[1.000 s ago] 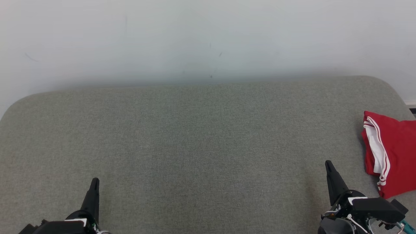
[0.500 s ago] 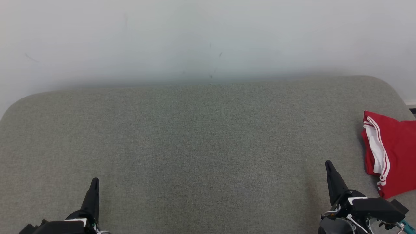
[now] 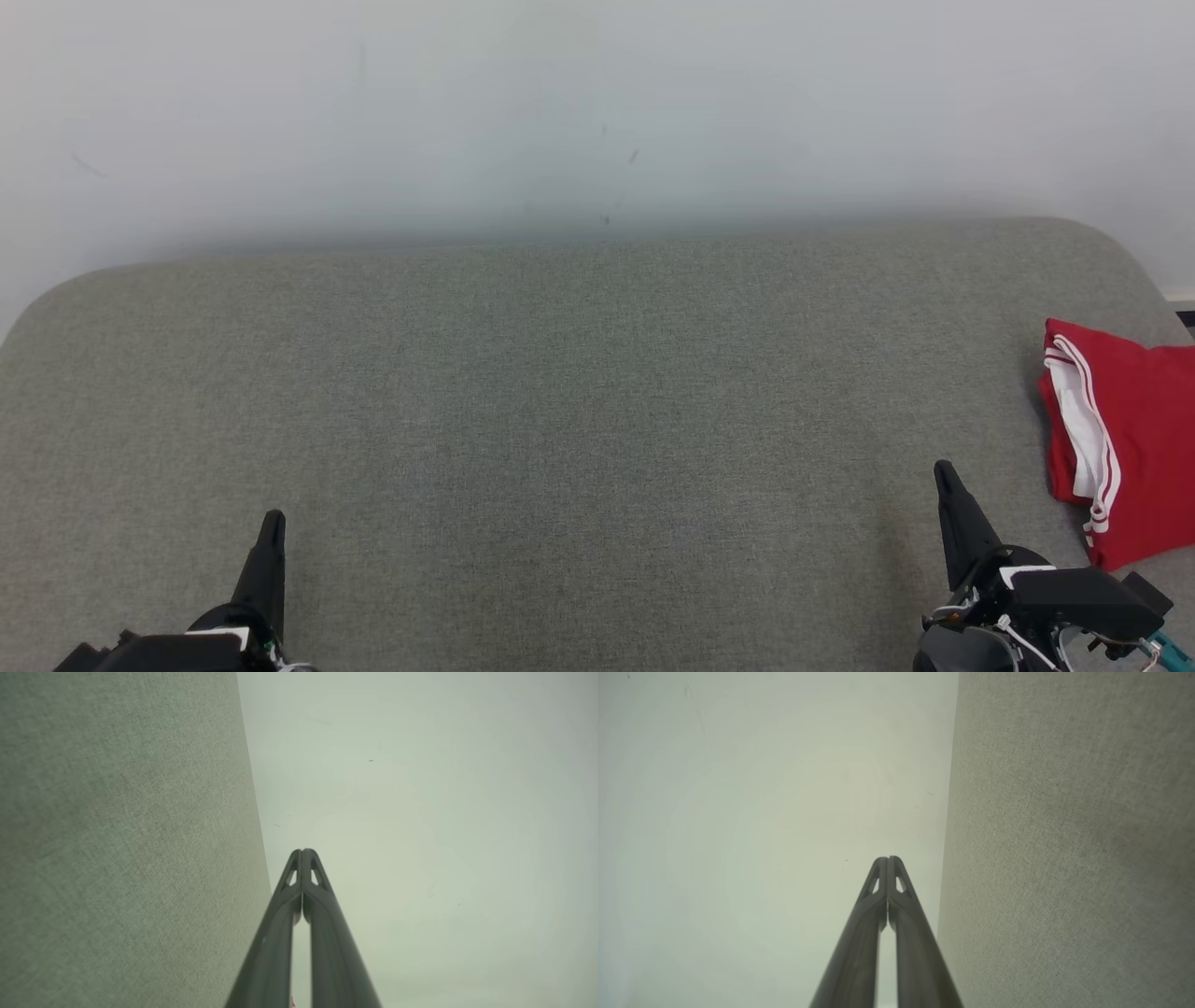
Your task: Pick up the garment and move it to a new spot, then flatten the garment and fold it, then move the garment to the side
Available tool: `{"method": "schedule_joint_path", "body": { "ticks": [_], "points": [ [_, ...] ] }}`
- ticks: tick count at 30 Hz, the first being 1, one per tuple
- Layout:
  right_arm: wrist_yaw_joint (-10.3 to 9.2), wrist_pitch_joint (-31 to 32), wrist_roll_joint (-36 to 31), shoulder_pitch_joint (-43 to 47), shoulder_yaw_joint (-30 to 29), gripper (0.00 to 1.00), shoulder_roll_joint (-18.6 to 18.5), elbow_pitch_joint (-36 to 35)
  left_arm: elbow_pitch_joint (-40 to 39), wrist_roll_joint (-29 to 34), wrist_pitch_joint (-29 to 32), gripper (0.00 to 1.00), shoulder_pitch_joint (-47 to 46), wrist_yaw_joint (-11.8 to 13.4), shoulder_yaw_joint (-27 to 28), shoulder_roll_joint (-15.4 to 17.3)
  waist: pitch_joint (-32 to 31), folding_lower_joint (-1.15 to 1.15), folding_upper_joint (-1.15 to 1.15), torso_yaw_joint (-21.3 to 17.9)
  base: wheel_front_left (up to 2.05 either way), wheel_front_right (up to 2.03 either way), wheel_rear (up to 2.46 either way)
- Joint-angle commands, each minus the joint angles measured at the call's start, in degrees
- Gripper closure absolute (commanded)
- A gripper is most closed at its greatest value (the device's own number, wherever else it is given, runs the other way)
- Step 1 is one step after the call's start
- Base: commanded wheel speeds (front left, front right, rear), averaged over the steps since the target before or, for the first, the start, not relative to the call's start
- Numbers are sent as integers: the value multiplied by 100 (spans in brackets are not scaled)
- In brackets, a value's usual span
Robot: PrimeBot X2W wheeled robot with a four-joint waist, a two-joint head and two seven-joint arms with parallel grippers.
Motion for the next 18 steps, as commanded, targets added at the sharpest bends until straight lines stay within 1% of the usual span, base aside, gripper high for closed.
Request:
{"method": "schedule_joint_path", "body": {
  "ticks": [1, 18],
  "points": [
    [-12, 15, 7, 68, -2, 100, 3, -15, -22, -28, 3, 100, -46, -6, 17, 22, 0, 0, 0, 0, 0, 0, 0],
    [-12, 15, 7, 68, -1, 100, 3, -15, -22, -29, 4, 100, -46, -6, 17, 22, 0, 0, 0, 0, 0, 0, 0]
  ]
}}
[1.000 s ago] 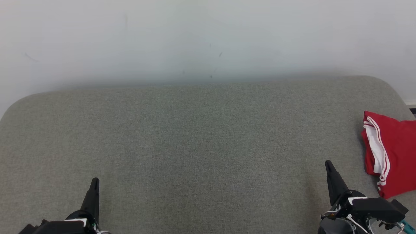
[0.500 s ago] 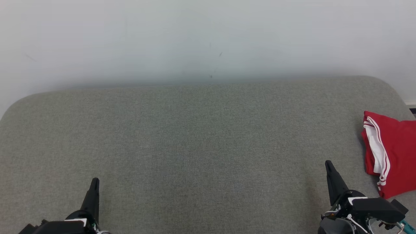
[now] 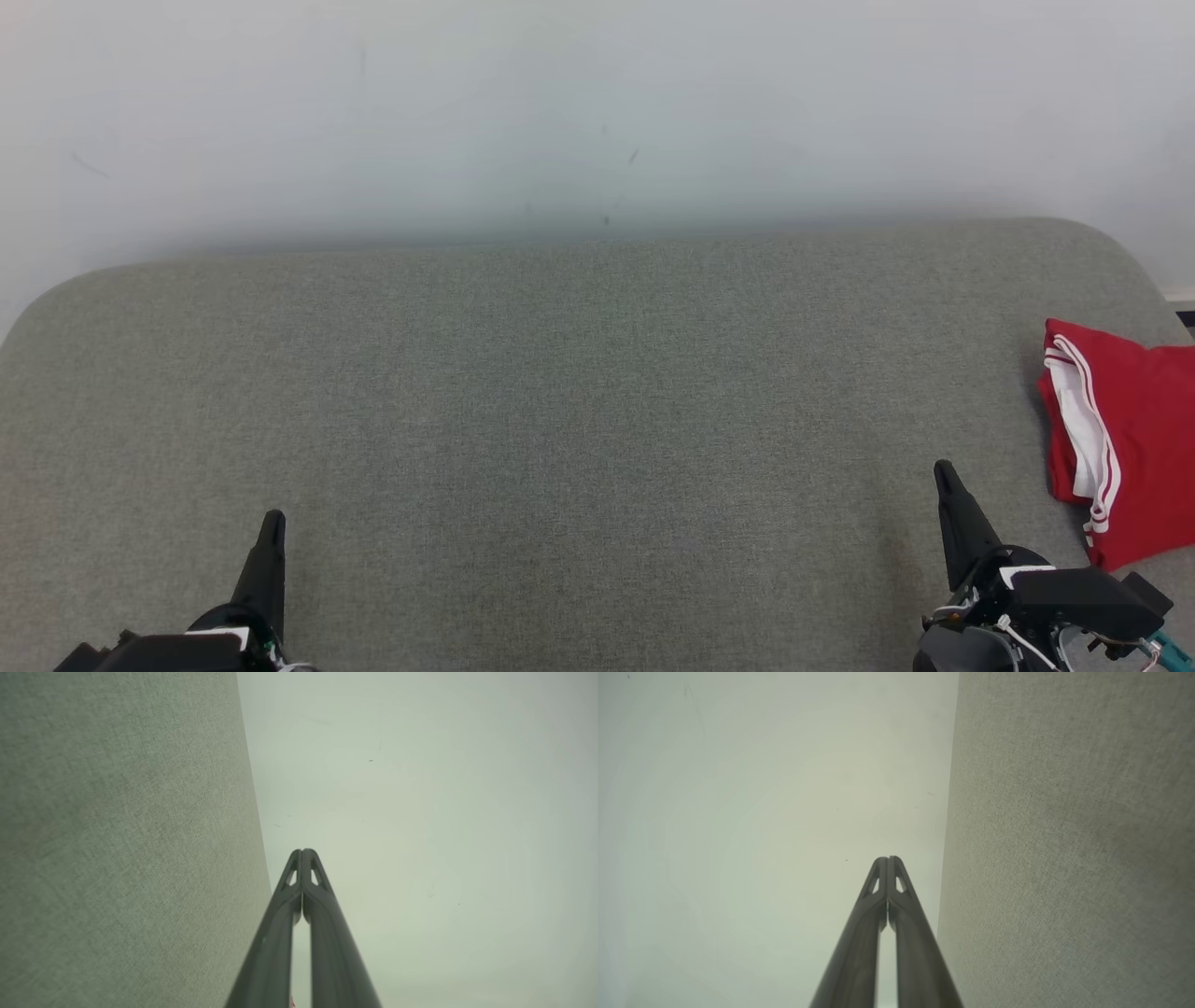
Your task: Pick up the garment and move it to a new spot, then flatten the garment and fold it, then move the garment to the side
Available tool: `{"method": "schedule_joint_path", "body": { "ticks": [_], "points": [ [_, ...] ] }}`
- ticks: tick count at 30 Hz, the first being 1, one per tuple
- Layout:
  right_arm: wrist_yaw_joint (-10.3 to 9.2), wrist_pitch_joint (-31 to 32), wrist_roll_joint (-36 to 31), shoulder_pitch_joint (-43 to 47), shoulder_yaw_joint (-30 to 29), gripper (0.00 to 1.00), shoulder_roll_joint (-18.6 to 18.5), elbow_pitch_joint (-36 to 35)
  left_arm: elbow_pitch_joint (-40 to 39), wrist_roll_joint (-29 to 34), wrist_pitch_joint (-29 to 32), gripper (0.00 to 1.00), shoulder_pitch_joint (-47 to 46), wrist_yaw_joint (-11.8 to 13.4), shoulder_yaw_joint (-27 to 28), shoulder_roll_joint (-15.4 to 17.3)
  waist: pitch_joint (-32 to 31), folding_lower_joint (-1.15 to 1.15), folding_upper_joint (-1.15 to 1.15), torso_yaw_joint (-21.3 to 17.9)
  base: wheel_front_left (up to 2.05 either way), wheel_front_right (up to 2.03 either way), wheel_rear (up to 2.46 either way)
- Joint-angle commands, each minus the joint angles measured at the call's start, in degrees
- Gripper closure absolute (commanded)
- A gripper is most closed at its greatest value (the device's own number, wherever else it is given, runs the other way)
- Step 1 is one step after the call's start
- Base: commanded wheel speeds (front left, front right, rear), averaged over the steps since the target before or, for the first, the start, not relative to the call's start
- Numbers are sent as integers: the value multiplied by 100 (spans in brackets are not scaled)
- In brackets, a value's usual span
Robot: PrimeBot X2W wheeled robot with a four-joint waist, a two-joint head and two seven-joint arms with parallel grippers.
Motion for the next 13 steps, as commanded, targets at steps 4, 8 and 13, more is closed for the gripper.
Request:
{"method": "schedule_joint_path", "body": {
  "ticks": [4, 8, 13],
  "points": [
    [-12, 15, 7, 68, -1, 100, 3, -15, -21, -29, 4, 100, -45, -6, 19, 22, 0, 0, 0, 0, 0, 0, 0],
    [-12, 15, 7, 68, -1, 100, 3, -15, -21, -29, 3, 100, -45, -6, 18, 22, 0, 0, 0, 0, 0, 0, 0],
    [-12, 15, 7, 68, -1, 100, 3, -15, -21, -29, 3, 100, -45, -6, 19, 22, 0, 0, 0, 0, 0, 0, 0]
  ]
}}
